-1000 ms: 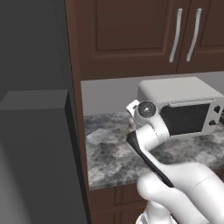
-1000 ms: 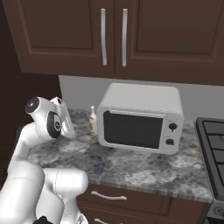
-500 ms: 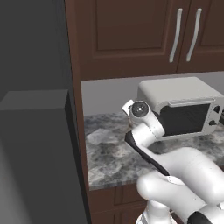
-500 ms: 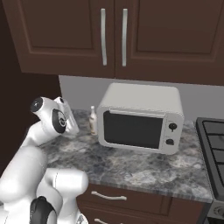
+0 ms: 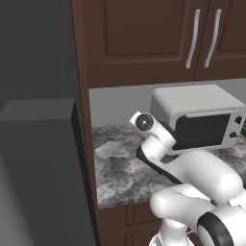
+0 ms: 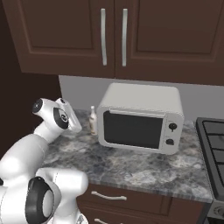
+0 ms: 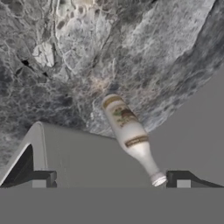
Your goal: Place the liquors on the top shelf of the fridge to keep them out of children's reach, and place the cucumber on lower shelves for easy access.
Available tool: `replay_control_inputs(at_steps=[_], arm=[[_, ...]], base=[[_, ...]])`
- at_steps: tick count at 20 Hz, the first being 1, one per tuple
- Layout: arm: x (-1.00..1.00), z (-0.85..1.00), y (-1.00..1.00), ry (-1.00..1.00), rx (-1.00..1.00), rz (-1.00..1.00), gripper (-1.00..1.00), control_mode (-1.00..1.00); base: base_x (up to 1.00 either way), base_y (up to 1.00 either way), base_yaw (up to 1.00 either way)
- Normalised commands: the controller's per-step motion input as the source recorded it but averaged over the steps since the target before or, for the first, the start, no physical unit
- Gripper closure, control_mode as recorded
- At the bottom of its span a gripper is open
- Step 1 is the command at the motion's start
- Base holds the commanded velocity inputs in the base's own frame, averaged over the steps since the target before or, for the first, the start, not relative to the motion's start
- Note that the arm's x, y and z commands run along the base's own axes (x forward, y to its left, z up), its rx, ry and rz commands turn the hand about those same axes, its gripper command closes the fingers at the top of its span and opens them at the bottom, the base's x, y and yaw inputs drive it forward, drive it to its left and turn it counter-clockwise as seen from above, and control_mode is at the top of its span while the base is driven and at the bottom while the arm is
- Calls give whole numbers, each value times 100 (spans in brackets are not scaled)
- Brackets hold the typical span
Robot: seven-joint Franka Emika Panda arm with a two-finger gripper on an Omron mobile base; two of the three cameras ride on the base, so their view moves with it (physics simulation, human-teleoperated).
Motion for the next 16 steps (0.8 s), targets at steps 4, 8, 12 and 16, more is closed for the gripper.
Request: replay_control_inputs(at_steps=[4,8,12,16], arm=[[23,-17,0,0,-10,0,-100,-100],[23,-17,-3,0,-8,0,-100,-100],[22,-14,-5,0,-6,0,-100,-100],[22,-10,-9,0,-5,0,-100,-100]], base=[[0,0,0],[0,0,0],[0,0,0],[0,0,0]])
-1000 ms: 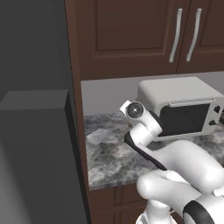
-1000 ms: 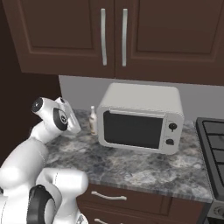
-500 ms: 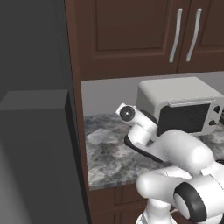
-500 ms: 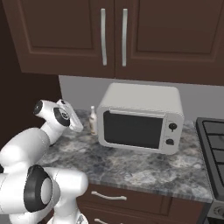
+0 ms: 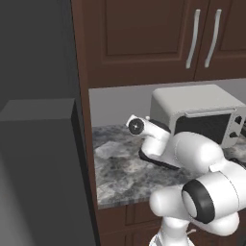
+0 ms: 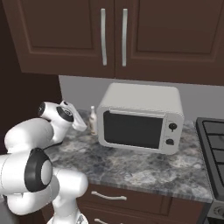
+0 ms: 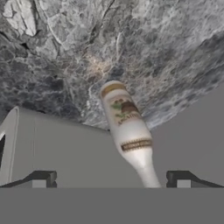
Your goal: Place the liquors on the top shelf of the fridge to keep them out of children's reach, and place the cucumber on lower shelves for easy access.
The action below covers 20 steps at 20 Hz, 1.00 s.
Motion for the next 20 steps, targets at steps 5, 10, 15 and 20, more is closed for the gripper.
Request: replay_control_inputs(at_steps=[5,10,15,20], arm=[[22,-16,-5,0,-6,0,-100,-100],[23,-14,-6,0,-6,0,-100,-100],[20,-9,-7,0,-6,0,-100,-100],[17,-5,-3,-1,-8,0,-100,-100]], base=[[0,0,0],[0,0,0],[0,0,0],[0,0,0]])
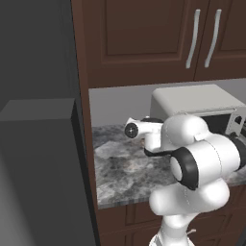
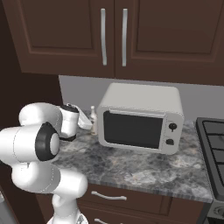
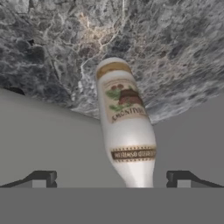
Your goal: Place the liquors on the top shelf of the fridge to keep them out of children's reach, and place the cucumber on lower shelves for easy access.
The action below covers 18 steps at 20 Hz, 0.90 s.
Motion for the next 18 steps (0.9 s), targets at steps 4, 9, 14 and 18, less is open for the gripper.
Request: replay_control_inputs(at_steps=[4,9,14,18], arm=[[17,-2,0,-1,-8,0,-100,-100],[20,-1,0,0,-5,0,-100,-100],[24,-3,0,-1,-2,0,-100,-100],[26,-6,-1,0,0,0,-100,-100]], base=[[0,0,0],[0,0,0],[0,0,0],[0,0,0]])
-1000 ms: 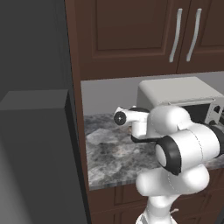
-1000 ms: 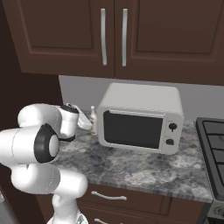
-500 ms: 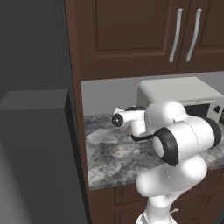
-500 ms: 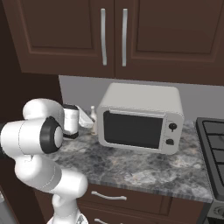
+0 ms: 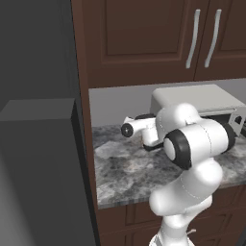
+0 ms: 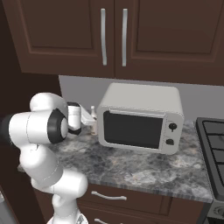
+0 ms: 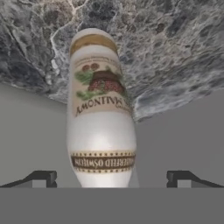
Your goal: Place the liquors on the top shelf of the fridge to keep them out of children's reach, and place the cucumber on lower shelves for easy access.
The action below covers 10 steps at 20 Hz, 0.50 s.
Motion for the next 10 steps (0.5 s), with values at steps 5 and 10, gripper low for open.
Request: replay_control_inputs(at_steps=[5,10], arm=[[26,-7,-5,0,0,0,-100,-100],[18,-14,-3,0,0,0,-100,-100]], base=[[0,0,0],[0,0,0]])
